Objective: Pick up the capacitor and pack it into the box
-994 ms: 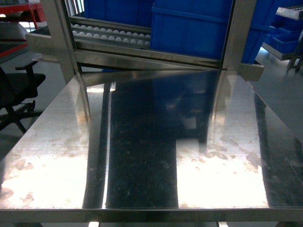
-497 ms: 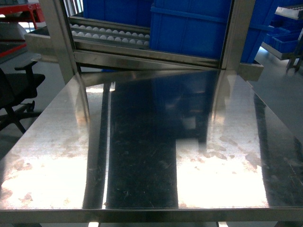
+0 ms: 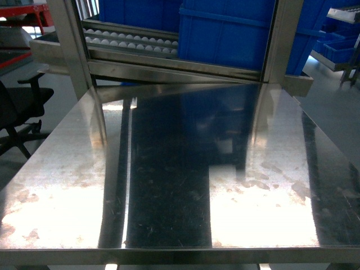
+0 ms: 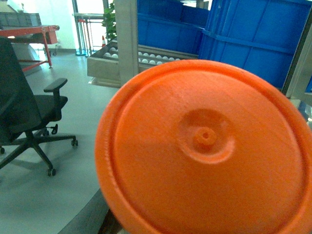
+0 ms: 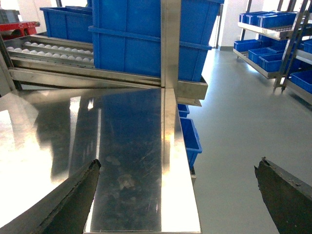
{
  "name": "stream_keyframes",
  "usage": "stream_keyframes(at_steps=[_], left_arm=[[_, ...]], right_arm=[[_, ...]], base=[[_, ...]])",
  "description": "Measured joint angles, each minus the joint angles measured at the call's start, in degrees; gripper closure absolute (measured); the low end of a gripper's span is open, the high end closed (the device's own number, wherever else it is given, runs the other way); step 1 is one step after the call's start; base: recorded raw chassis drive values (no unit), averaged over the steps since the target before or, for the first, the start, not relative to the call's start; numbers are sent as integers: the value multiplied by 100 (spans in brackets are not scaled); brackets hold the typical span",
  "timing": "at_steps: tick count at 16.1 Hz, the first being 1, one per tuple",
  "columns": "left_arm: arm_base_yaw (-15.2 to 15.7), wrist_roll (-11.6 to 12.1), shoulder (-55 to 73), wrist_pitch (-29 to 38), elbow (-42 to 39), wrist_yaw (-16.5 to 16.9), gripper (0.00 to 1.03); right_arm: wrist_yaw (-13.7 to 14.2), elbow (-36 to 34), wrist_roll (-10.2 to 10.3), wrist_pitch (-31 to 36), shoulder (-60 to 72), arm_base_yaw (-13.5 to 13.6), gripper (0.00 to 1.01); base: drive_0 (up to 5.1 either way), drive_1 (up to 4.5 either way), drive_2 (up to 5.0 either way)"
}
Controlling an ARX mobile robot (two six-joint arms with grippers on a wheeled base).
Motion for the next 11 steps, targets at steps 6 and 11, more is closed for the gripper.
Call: stream_keyframes(at_steps=[6, 11], left_arm=[[0, 2, -1220, -1204, 17, 0, 58], [4, 2, -1222, -1333, 2, -4, 59]], right_arm=[[2, 0, 0, -2, 0, 0, 3], [0, 0, 0, -2, 0, 0, 3]], base=[[0, 0, 0], [0, 0, 0]])
